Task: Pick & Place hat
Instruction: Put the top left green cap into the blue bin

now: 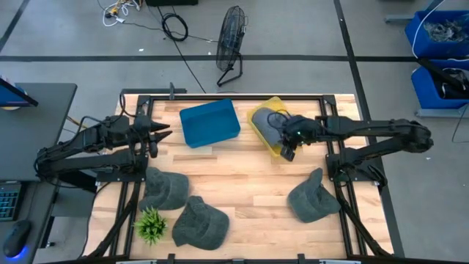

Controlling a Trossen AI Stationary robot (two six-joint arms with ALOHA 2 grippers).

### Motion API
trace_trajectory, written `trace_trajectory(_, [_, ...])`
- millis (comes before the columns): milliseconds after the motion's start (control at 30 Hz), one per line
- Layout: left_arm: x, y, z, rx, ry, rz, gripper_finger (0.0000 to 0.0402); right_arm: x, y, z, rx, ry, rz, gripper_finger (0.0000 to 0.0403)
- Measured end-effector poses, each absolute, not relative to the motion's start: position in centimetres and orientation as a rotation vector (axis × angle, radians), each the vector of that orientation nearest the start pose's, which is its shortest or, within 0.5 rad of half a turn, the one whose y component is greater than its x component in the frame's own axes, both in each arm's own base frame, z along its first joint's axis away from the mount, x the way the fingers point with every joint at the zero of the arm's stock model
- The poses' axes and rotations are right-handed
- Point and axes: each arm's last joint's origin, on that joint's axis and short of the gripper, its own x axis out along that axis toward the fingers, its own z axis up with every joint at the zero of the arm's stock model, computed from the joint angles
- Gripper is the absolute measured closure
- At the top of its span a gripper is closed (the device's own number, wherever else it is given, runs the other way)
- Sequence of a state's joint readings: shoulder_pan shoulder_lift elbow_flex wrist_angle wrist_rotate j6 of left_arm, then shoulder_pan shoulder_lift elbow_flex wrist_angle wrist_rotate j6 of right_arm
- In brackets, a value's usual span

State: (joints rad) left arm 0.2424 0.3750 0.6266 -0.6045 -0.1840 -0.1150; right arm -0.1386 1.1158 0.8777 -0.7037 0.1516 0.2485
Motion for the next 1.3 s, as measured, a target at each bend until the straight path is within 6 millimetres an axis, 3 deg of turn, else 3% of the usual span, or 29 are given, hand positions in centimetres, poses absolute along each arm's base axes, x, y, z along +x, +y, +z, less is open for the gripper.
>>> trace_trajectory(233, [11.1,2.6,27.5,-0.319,0.455,0.326,0.0278,22.0,-2.2,25.0,0.111,0.739,-0.236,0.0291])
trace_trajectory(467, [14.9,2.1,24.9,-0.281,0.702,0.237,0.0278,22.7,-2.2,25.4,0.046,0.634,-0.208,0.0291])
trace_trajectory(667, [16.2,1.2,23.7,-0.380,0.789,0.239,0.0278,22.9,-2.3,25.7,0.029,0.600,-0.205,0.0291])
trace_trajectory(900, [15.7,-0.3,22.9,-0.495,0.891,0.251,0.0278,22.9,-2.3,25.7,0.031,0.597,-0.205,0.0291])
trace_trajectory(1300, [13.6,-3.7,21.8,-0.871,1.092,0.443,0.0278,22.9,-2.3,25.7,0.054,0.597,-0.212,0.0291])
